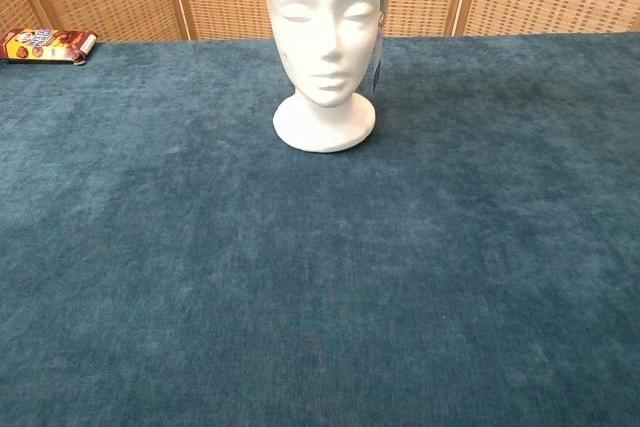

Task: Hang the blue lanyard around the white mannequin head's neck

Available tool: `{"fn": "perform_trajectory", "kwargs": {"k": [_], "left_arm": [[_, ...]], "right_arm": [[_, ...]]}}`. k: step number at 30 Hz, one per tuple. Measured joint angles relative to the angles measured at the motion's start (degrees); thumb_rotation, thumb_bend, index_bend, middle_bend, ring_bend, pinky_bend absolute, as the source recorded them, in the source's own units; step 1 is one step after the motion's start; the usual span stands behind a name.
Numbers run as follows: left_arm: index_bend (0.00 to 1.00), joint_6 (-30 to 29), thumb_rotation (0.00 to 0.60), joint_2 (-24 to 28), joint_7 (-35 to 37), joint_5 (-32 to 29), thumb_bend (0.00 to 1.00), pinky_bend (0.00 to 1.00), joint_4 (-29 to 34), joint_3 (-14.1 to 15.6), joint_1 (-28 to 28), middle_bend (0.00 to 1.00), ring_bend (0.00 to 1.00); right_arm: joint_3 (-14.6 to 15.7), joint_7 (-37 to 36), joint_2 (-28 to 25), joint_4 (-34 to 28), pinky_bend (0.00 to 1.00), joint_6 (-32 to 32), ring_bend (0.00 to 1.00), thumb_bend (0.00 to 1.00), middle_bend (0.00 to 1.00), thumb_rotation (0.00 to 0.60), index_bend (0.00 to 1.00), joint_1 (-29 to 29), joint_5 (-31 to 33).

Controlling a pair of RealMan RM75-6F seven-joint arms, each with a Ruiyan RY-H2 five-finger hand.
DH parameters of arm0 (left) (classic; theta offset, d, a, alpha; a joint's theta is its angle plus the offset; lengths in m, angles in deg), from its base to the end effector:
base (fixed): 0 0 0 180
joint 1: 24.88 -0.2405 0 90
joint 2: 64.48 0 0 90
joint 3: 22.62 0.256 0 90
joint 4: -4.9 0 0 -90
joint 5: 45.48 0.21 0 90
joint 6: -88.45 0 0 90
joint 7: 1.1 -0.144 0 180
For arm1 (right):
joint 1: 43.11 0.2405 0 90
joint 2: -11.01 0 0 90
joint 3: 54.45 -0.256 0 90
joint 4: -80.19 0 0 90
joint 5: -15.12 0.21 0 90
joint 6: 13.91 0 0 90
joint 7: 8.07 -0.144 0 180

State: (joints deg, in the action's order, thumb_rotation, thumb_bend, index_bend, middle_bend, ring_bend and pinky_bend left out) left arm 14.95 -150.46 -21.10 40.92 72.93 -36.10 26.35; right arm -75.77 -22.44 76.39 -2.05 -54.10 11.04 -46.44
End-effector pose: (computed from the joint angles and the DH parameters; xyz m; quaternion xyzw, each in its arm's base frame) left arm -0.0858 0.4062 0.0751 -0.7066 -0.0232 -0.4891 0.5108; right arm -0.0927 -0.4514 0.1470 0.6578 -0.4377 0.4851 0.3748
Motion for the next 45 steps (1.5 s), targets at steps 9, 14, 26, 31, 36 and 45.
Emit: {"fn": "perform_trajectory", "kwargs": {"k": [9, 14, 26, 31, 36, 45], "left_arm": [[0.66, 0.4, 0.6, 0.2, -0.1, -0.4, 0.44, 0.71, 0.5, -0.1, -0.2, 0.96, 0.9], [0.66, 0.6, 0.6, 0.2, 0.0, -0.7, 0.44, 0.71, 0.9, -0.2, -0.4, 0.96, 0.9], [0.66, 0.9, 0.6, 0.4, 0.2, -1.6, 0.44, 0.71, 1.7, -0.7, -0.8, 0.96, 0.9], [0.66, 0.9, 0.6, 0.4, 0.1, -1.8, 0.44, 0.71, 1.9, -0.8, -0.8, 0.96, 0.9], [0.66, 0.8, 0.6, 0.4, 0.1, -1.8, 0.44, 0.71, 2.0, -0.9, -0.9, 0.96, 0.9], [0.66, 0.8, 0.6, 0.3, 0.1, -1.8, 0.44, 0.71, 2.0, -0.8, -1.0, 0.96, 0.9]], "right_arm": [[0.0, -0.4, -0.3, -0.1, 1.0, 0.7, 1.0, 0.44, 1.0, 0.6, 0.71, 0.1, -0.3], [0.1, -0.7, -0.4, -0.2, 1.0, 1.0, 1.0, 0.4, 1.0, 0.6, 0.66, 0.1, -0.8], [0.1, -1.8, -1.4, -0.8, 1.0, 2.0, 1.0, 0.34, 1.0, 0.6, 0.54, 0.2, -2.2], [0.2, -2.1, -1.8, -0.9, 1.0, 2.6, 1.0, 0.33, 1.0, 0.6, 0.49, 0.2, -2.6], [0.3, -2.4, -2.2, -1.1, 1.0, 2.9, 1.0, 0.31, 1.0, 0.6, 0.45, 0.3, -2.8], [0.5, -2.8, -2.4, -1.1, 1.0, 3.0, 1.0, 0.3, 1.0, 0.6, 0.35, 0.1, -3.1]]}}
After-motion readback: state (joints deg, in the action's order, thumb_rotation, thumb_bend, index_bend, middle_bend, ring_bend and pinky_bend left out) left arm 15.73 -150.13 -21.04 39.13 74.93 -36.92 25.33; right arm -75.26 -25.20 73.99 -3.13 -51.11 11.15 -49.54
